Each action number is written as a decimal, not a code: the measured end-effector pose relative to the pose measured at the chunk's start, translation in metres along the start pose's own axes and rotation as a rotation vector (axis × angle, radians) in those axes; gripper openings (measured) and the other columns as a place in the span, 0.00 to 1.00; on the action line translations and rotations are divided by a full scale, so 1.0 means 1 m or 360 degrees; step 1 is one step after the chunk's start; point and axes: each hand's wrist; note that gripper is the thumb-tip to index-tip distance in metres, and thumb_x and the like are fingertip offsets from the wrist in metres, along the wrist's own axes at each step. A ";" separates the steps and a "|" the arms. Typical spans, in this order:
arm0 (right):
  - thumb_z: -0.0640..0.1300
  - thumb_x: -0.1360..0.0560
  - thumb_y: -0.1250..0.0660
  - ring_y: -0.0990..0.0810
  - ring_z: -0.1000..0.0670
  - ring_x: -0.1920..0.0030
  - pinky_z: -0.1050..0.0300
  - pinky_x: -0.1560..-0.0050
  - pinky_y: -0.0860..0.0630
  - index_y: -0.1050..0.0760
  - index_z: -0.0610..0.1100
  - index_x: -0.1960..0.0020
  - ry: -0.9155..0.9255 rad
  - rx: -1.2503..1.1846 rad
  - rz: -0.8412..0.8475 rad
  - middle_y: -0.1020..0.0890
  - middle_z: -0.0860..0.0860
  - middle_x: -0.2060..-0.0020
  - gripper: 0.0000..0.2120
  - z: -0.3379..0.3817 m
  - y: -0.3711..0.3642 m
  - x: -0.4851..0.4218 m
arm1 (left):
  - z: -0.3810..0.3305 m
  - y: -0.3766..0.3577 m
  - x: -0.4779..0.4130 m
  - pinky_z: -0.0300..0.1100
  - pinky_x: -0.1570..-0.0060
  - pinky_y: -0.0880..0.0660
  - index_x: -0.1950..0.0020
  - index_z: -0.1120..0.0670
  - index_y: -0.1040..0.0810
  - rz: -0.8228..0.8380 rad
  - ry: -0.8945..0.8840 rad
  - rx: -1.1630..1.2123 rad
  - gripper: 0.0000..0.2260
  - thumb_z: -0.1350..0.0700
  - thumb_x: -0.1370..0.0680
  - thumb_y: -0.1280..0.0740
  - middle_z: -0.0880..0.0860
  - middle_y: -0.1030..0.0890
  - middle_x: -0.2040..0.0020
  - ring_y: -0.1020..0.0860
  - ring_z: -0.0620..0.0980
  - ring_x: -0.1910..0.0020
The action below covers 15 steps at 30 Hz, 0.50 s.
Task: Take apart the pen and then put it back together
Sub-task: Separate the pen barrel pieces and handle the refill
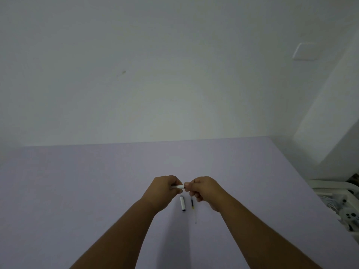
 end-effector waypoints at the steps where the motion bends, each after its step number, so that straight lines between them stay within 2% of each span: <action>1: 0.48 0.24 0.35 0.27 0.52 0.67 0.60 0.63 0.28 0.21 0.43 0.62 -0.0045 0.0013 0.0002 0.21 0.48 0.66 0.12 0.002 -0.001 0.001 | 0.000 0.000 0.000 0.32 0.68 0.35 0.50 0.55 0.19 0.0000 -0.0003 -0.0007 0.06 0.56 0.25 0.32 0.44 0.27 0.66 0.30 0.41 0.68; 3: 0.50 0.24 0.35 0.26 0.53 0.65 0.60 0.61 0.27 0.21 0.45 0.60 -0.0005 0.0040 0.0005 0.20 0.50 0.64 0.11 0.001 -0.002 0.002 | 0.001 0.001 0.001 0.32 0.67 0.34 0.50 0.56 0.19 -0.0001 0.0010 0.0010 0.06 0.56 0.25 0.31 0.45 0.26 0.66 0.30 0.41 0.68; 6: 0.45 0.27 0.30 0.24 0.53 0.62 0.59 0.58 0.25 0.21 0.46 0.56 0.0161 0.0024 -0.0016 0.20 0.52 0.61 0.03 -0.001 0.000 0.005 | 0.000 0.002 0.001 0.32 0.67 0.35 0.50 0.56 0.19 0.0007 0.0005 0.0015 0.06 0.56 0.25 0.31 0.44 0.26 0.66 0.29 0.41 0.68; 7: 0.45 0.27 0.31 0.25 0.52 0.63 0.59 0.59 0.26 0.21 0.45 0.58 0.0154 0.0033 -0.0018 0.20 0.51 0.63 0.03 0.000 0.000 0.004 | -0.001 0.002 0.001 0.32 0.67 0.35 0.50 0.56 0.19 0.0010 -0.0003 0.0007 0.06 0.56 0.25 0.31 0.43 0.26 0.66 0.30 0.41 0.68; 9: 0.48 0.24 0.34 0.28 0.52 0.67 0.59 0.62 0.28 0.21 0.44 0.61 0.0031 0.0054 -0.0011 0.22 0.49 0.66 0.10 0.005 -0.001 0.005 | -0.002 0.002 0.001 0.32 0.68 0.35 0.50 0.56 0.19 0.0002 -0.0013 -0.0002 0.06 0.56 0.25 0.31 0.43 0.27 0.67 0.30 0.41 0.69; 11: 0.52 0.23 0.36 0.27 0.52 0.67 0.61 0.63 0.29 0.22 0.44 0.61 -0.0038 0.0070 -0.0005 0.21 0.49 0.66 0.14 0.006 -0.002 0.005 | -0.001 0.002 0.002 0.32 0.68 0.34 0.50 0.56 0.19 -0.0007 -0.0012 -0.0001 0.06 0.56 0.25 0.31 0.43 0.27 0.67 0.30 0.41 0.69; 14: 0.48 0.27 0.31 0.24 0.53 0.61 0.60 0.58 0.26 0.21 0.46 0.56 0.0149 0.0000 -0.0008 0.19 0.51 0.60 0.05 0.001 -0.002 0.005 | 0.000 0.003 0.003 0.32 0.68 0.35 0.50 0.56 0.19 -0.0014 0.0000 0.0012 0.06 0.56 0.25 0.31 0.43 0.27 0.67 0.30 0.41 0.68; 15: 0.45 0.27 0.30 0.24 0.52 0.62 0.59 0.59 0.25 0.21 0.46 0.57 0.0182 -0.0019 -0.0010 0.19 0.51 0.61 0.03 0.001 -0.002 0.005 | 0.000 0.003 0.003 0.32 0.67 0.35 0.50 0.56 0.19 -0.0009 -0.0005 0.0011 0.06 0.56 0.25 0.31 0.44 0.26 0.66 0.29 0.41 0.68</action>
Point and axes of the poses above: each hand's wrist, its own x-axis away from the middle knuckle, its own y-axis out of the back of the hand, z = x × y
